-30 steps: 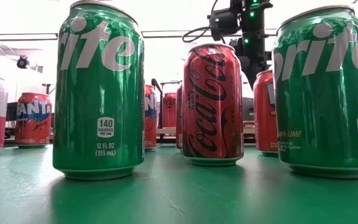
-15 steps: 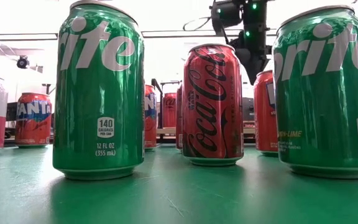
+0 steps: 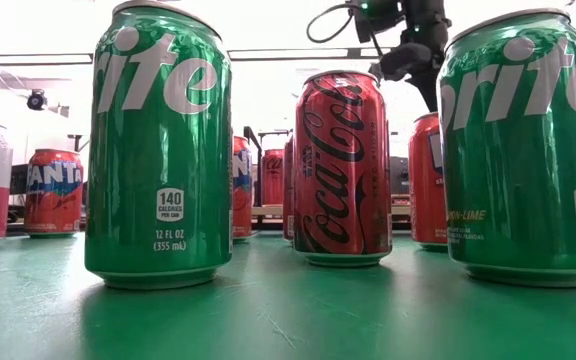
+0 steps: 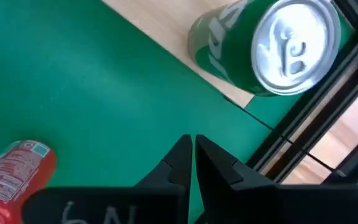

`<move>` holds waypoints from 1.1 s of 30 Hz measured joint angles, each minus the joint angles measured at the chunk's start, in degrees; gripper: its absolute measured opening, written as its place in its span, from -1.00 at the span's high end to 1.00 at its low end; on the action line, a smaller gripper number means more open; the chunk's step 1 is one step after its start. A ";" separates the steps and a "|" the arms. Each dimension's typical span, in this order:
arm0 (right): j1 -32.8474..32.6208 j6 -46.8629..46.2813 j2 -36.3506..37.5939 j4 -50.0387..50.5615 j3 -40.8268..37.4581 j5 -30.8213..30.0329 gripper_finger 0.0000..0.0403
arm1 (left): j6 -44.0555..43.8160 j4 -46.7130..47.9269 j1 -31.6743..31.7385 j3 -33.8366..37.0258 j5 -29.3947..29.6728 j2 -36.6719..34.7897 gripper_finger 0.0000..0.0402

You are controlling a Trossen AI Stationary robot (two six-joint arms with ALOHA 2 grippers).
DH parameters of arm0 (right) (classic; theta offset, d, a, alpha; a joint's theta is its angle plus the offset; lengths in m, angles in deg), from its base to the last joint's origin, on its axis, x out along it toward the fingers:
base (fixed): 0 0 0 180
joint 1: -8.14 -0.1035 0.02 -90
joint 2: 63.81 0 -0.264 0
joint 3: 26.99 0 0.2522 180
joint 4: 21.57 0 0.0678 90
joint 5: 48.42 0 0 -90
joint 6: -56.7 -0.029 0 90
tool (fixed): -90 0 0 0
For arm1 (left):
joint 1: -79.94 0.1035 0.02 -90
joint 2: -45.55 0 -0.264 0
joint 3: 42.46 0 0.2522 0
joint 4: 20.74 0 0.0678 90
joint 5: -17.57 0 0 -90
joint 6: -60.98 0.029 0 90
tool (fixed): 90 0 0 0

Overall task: Place canned beverage on shelf
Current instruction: Put the green soda can on the shelf

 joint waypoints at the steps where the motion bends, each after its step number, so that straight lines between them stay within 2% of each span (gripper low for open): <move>1: 0.19 0.37 -0.04 -0.04 -0.04 0.00 0.94 | 0.00 0.00 0.00 0.00 0.00 0.00 -0.82; 5: 1.20 2.19 -0.19 0.04 -0.70 -2.86 0.94 | 0.00 0.00 0.00 0.00 0.00 0.00 -0.82; 13: 4.31 5.81 -0.22 -0.26 -3.26 -3.23 0.94 | -0.04 0.00 0.01 0.00 0.00 0.00 -0.82; 20: 5.61 7.34 -0.22 -1.33 -4.01 -6.12 0.94 | -0.04 0.00 0.02 0.00 0.00 0.00 -0.82; 33: 8.05 10.81 -0.23 -5.72 -4.03 -6.62 0.94 | -0.04 0.00 0.01 0.00 0.00 0.00 -0.82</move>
